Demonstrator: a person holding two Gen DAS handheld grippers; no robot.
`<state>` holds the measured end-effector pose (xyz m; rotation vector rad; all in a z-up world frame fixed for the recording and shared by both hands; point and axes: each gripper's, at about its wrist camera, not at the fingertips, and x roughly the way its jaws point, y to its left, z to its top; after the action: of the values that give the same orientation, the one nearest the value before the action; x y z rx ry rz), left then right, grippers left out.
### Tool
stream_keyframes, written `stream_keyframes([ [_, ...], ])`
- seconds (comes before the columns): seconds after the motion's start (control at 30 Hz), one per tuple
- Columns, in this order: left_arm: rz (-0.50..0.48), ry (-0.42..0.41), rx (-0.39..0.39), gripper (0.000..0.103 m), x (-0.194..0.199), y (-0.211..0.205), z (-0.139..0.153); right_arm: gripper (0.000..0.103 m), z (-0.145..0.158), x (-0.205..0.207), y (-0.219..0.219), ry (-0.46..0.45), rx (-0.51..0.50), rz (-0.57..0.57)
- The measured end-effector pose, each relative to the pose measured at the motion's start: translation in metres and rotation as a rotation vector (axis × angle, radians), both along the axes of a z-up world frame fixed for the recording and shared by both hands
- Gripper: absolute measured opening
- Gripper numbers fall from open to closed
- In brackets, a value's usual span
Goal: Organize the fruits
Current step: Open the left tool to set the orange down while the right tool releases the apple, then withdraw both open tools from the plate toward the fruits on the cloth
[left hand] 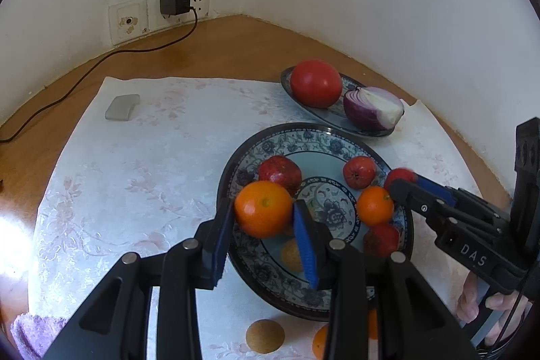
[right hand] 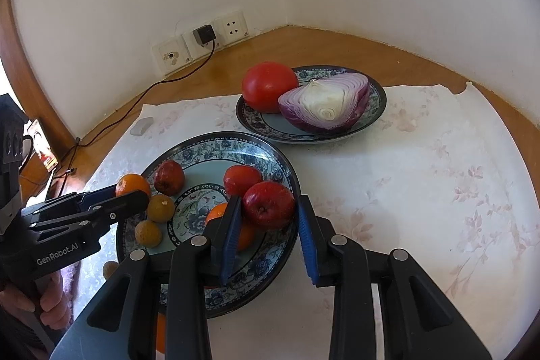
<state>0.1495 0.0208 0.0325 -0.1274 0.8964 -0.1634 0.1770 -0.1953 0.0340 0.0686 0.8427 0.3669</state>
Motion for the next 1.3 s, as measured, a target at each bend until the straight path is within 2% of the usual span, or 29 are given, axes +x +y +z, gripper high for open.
stream_keyframes([
  [0.13,-0.003,0.007,-0.001,0.037,-0.002,-0.001,0.0,0.036,0.0,0.0,-0.002,0.002,0.01,-0.002],
  [0.27,-0.007,-0.001,-0.01,0.037,-0.004,-0.001,0.002,0.043,0.002,-0.003,-0.003,-0.004,0.014,-0.006],
  [0.9,0.003,-0.016,-0.019,0.037,-0.024,0.004,0.015,0.046,0.015,-0.033,-0.001,-0.026,0.034,-0.004],
  [1.3,0.012,-0.016,-0.031,0.037,-0.051,0.013,0.019,0.046,0.022,-0.056,-0.001,-0.036,0.034,-0.007],
])
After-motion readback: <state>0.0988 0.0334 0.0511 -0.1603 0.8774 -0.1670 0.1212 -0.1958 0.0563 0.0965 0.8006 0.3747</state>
